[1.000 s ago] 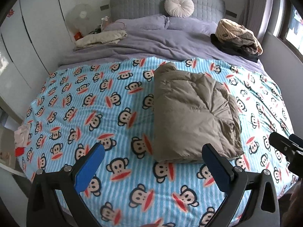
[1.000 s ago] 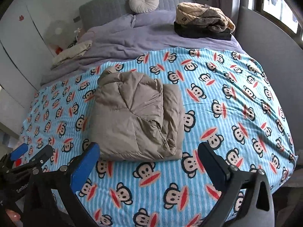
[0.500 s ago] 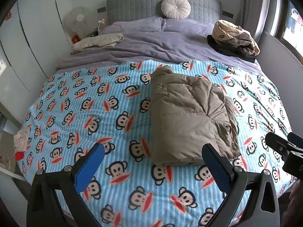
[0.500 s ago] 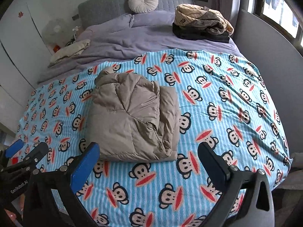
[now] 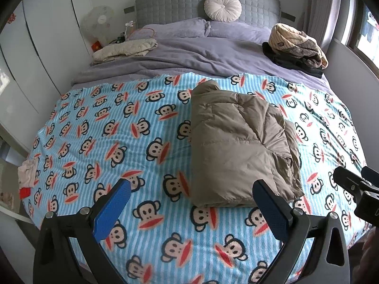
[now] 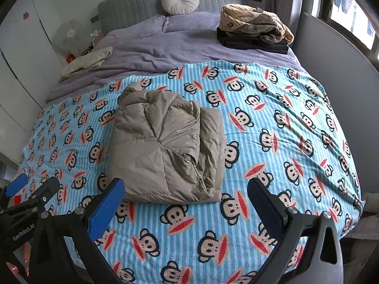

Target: Fold large clothes

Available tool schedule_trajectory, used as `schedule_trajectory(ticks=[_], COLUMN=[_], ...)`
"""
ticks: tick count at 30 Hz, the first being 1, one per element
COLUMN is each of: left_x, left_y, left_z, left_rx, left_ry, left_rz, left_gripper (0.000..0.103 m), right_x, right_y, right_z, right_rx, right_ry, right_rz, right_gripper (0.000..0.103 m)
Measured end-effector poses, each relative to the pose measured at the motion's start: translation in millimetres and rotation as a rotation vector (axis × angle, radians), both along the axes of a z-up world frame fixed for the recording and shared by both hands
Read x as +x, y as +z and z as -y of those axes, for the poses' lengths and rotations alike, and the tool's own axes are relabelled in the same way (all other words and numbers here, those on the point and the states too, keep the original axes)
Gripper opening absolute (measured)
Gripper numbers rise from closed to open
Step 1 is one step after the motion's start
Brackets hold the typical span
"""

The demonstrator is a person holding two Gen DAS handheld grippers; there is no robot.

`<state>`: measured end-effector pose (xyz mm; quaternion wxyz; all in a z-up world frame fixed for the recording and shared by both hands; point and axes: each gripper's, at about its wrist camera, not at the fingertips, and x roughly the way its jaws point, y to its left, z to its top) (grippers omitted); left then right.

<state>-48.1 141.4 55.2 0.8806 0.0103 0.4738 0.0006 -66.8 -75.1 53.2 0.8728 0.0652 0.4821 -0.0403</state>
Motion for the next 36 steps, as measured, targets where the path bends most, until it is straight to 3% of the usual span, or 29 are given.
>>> schedule_trajectory(ticks=[36], left_x=[2.9], left_y=[-3.7], left_z=[0.0], left_rx=[0.007], left_ry=[0.001], left_rz=[-0.007], left_gripper=[0.103], right_x=[3.8], right_y=[0.2], right_z=[-0.4], right_rx=[0.001], right_ry=[0.002], right_rz=[-0.005], right_gripper=[0.103])
